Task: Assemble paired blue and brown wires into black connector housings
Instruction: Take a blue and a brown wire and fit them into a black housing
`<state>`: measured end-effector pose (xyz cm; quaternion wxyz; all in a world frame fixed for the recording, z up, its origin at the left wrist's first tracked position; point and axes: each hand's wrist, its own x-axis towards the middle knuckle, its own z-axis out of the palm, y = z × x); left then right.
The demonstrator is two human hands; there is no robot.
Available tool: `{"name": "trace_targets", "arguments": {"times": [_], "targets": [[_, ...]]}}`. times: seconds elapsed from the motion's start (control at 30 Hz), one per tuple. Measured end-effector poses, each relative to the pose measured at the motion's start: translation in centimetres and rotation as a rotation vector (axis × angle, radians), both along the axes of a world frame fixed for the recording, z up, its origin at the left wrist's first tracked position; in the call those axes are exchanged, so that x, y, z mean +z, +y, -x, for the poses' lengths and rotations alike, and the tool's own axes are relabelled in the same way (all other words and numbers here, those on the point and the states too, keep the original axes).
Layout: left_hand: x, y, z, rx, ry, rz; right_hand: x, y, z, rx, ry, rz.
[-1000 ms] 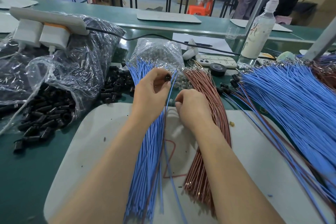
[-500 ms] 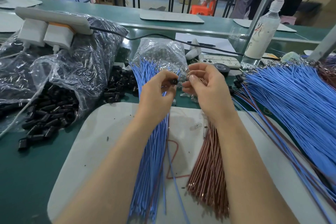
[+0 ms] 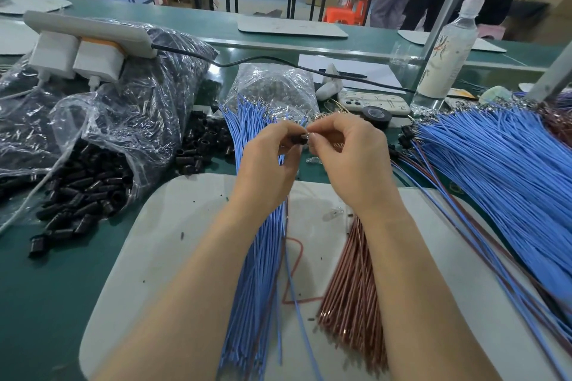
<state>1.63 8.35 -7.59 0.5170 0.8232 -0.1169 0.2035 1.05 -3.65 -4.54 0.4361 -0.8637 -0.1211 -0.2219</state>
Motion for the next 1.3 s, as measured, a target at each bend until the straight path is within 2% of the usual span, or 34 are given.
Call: {"name": "trace_targets", "arguments": {"times": [0.23, 0.33, 0.4, 0.53, 0.6, 0.7, 0.87, 1.3], "targets": [[0.0, -0.2, 0.1, 0.025, -0.065, -0.127, -0.2, 0.4, -0.1, -0.027, -0.043, 0.12], [0.0, -0.3, 0.1, 0.034, -0.069, -0.161, -0.3, 0.4, -0.2, -0.034, -0.03, 0.11], [0.1, -0.3, 0.1, 0.043, -0.086, -0.151, -0.2, 0.3, -0.2, -0.043, -0.011, 0.024], [0.3, -0.2, 0.1, 0.053, -0.087, -0.128, -0.2, -0.3, -0.7, 0.014, 0.095, -0.387], [0.1, 0.0, 0.1, 0.016, -0.031, -0.089, -0.4, -0.6, -0.9, 0.033, 0.132, -0.483], [-0.1, 0.2, 0.0, -0.057, 0.054, -0.045, -0.6, -1.0, -1.1, 0.016, 0.132, -0.4], [-0.1, 0.6, 0.0, -0.095, 0.059, -0.105, -0.7, -1.5, -1.2, 0.001, 0.145, -0.266], [-0.2, 0.5, 0.0, -0.064, 0.098, -0.162, -1.4, -0.9, -1.4, 0.043, 0.213, -0.343]]}}
